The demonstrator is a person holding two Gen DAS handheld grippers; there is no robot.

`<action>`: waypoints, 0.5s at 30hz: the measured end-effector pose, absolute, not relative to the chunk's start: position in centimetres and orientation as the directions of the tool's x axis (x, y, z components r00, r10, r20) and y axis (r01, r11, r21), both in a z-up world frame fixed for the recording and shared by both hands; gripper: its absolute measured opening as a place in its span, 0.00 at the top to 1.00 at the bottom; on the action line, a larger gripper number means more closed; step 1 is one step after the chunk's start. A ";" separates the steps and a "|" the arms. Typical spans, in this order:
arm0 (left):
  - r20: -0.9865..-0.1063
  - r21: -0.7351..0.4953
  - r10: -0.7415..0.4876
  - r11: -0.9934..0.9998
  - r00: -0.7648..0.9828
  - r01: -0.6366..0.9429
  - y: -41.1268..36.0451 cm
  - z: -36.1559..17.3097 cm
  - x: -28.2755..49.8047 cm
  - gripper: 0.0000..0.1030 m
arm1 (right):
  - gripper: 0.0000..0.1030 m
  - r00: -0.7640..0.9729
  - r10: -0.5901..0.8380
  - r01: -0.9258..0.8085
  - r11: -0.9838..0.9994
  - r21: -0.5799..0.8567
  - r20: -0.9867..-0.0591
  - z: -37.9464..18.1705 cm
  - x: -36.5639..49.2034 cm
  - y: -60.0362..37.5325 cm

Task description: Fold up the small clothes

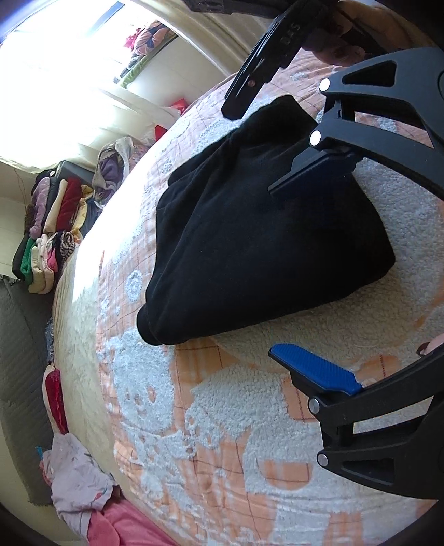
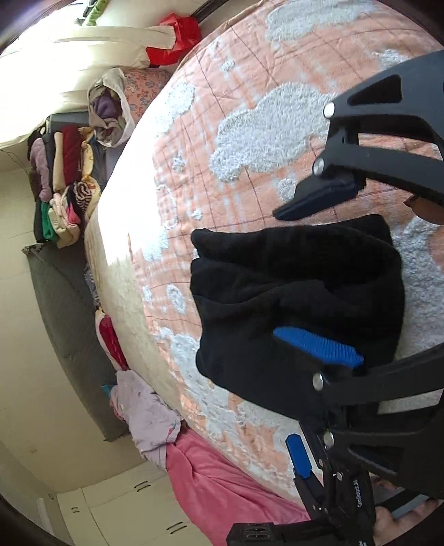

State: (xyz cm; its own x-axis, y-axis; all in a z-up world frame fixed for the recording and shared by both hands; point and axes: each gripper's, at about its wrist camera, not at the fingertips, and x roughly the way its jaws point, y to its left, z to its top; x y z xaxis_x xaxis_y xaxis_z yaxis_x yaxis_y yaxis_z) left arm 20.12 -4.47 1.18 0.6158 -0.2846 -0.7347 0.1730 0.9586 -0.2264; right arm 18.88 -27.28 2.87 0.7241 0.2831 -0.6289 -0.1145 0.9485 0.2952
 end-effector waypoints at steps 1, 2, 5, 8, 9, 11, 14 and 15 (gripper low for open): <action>-0.726 -0.233 -0.290 0.957 0.624 0.173 -4.2 1.6 19.6 0.19 | 0.24 0.736 0.283 -0.118 0.948 0.296 -0.615 3.5 18.2 -27.3; -0.718 -0.236 -0.291 0.956 0.632 0.173 -4.0 2.0 19.1 0.15 | 0.21 0.753 0.270 -0.111 0.951 0.289 -0.600 4.2 17.2 -27.4; -0.694 -0.220 -0.273 0.962 0.666 0.164 -3.6 3.2 17.5 0.09 | 0.08 0.797 0.259 -0.110 0.951 0.290 -0.546 5.9 14.6 -27.8; -0.684 -0.204 -0.253 0.967 0.684 0.154 -3.2 3.9 15.9 0.09 | 0.06 0.820 0.259 -0.119 0.949 0.290 -0.510 7.2 12.4 -27.9; -0.683 -0.201 -0.250 0.968 0.687 0.152 -3.0 3.9 15.4 0.09 | 0.05 0.826 0.265 -0.128 0.948 0.291 -0.498 7.5 11.6 -27.9; -0.682 -0.193 -0.246 0.969 0.689 0.154 -2.7 4.1 14.4 0.09 | 0.05 0.835 0.264 -0.138 0.950 0.280 -0.483 8.0 10.1 -27.6; -0.685 -0.181 -0.241 0.970 0.688 0.160 -2.2 4.0 12.9 0.09 | 0.05 0.845 0.248 -0.141 0.958 0.251 -0.474 8.2 8.2 -26.9; -0.684 -0.180 -0.241 0.970 0.688 0.161 -2.0 3.8 12.4 0.09 | 0.05 0.847 0.243 -0.139 0.960 0.244 -0.473 8.2 7.8 -26.7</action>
